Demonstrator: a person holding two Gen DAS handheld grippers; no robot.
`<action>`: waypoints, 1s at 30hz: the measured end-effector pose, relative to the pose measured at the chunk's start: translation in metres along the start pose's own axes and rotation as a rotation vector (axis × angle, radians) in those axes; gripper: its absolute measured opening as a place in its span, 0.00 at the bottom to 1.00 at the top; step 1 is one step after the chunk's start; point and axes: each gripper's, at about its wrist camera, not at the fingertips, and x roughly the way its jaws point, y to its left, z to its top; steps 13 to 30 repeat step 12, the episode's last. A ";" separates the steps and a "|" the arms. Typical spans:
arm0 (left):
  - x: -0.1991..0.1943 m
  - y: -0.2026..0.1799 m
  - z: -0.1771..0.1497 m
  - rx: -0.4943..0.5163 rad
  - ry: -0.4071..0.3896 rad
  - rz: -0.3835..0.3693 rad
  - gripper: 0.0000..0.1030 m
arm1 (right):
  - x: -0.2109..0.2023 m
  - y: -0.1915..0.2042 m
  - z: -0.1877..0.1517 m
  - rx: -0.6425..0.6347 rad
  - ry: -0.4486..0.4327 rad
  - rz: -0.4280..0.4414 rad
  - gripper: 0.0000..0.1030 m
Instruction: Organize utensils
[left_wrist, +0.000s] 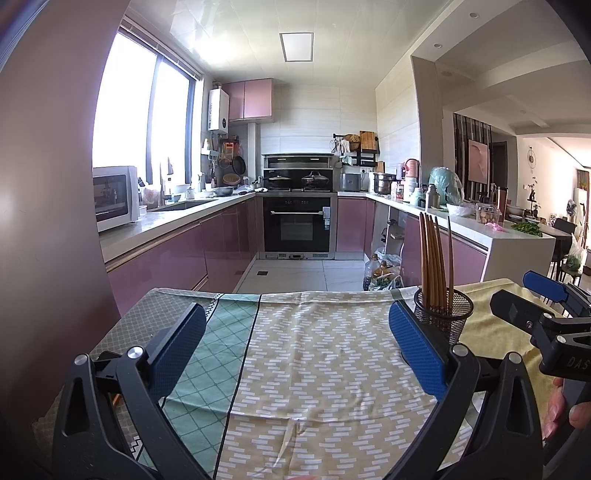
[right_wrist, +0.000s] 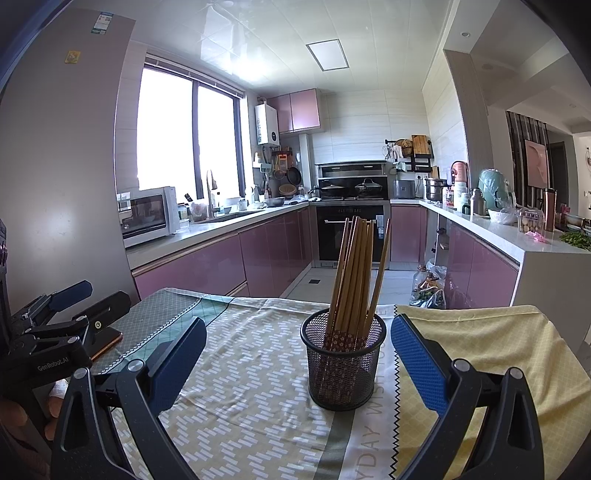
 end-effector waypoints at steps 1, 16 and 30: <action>0.000 0.000 0.000 0.002 -0.002 -0.002 0.95 | 0.000 0.000 0.000 -0.001 0.000 -0.001 0.94; 0.034 0.020 -0.009 -0.035 0.147 -0.012 0.95 | 0.025 -0.060 -0.022 0.001 0.195 -0.187 0.94; 0.034 0.020 -0.009 -0.035 0.147 -0.012 0.95 | 0.025 -0.060 -0.022 0.001 0.195 -0.187 0.94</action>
